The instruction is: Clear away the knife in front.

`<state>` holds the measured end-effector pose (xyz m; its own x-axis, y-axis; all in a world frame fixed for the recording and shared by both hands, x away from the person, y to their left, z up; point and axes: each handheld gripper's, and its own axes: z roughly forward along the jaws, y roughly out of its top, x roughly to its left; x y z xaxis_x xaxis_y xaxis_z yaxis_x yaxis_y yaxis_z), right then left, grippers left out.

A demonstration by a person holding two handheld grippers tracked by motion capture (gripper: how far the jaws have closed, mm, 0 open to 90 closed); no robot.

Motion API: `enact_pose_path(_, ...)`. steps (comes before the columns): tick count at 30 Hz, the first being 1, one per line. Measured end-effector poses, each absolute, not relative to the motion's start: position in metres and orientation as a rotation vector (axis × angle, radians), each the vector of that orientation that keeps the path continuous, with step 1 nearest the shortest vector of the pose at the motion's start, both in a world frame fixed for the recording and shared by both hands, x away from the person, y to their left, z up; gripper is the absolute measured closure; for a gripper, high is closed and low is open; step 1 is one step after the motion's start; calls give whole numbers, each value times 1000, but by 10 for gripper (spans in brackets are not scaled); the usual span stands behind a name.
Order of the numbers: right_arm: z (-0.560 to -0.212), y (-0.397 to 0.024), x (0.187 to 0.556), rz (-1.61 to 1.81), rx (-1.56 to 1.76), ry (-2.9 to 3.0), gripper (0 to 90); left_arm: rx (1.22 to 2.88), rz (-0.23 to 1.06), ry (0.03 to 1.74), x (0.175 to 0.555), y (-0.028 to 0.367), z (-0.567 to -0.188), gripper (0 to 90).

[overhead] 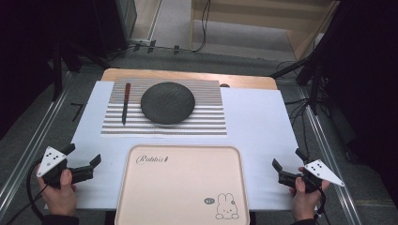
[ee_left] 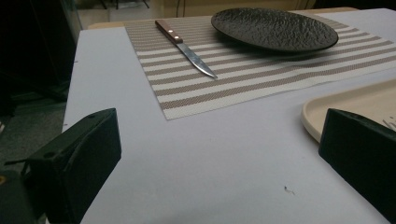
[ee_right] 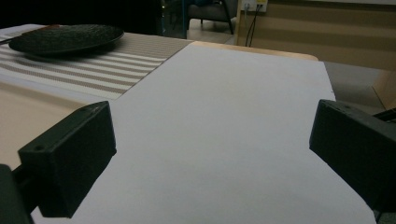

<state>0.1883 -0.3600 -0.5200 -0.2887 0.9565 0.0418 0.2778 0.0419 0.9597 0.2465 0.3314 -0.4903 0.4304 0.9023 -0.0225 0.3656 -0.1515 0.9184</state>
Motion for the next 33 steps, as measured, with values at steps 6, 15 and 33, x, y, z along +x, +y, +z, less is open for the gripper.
enact_pose_path(6,-520,-360,188,1279,1262,1652,0,1711,712,1134,246,331,-488,0)
enact_pose_path(15,-520,-360,188,1286,1244,1650,0,1703,731,1129,255,321,-472,0)
enact_pose_path(33,-520,-361,187,1290,1256,1646,0,1777,698,1059,298,294,-429,0)
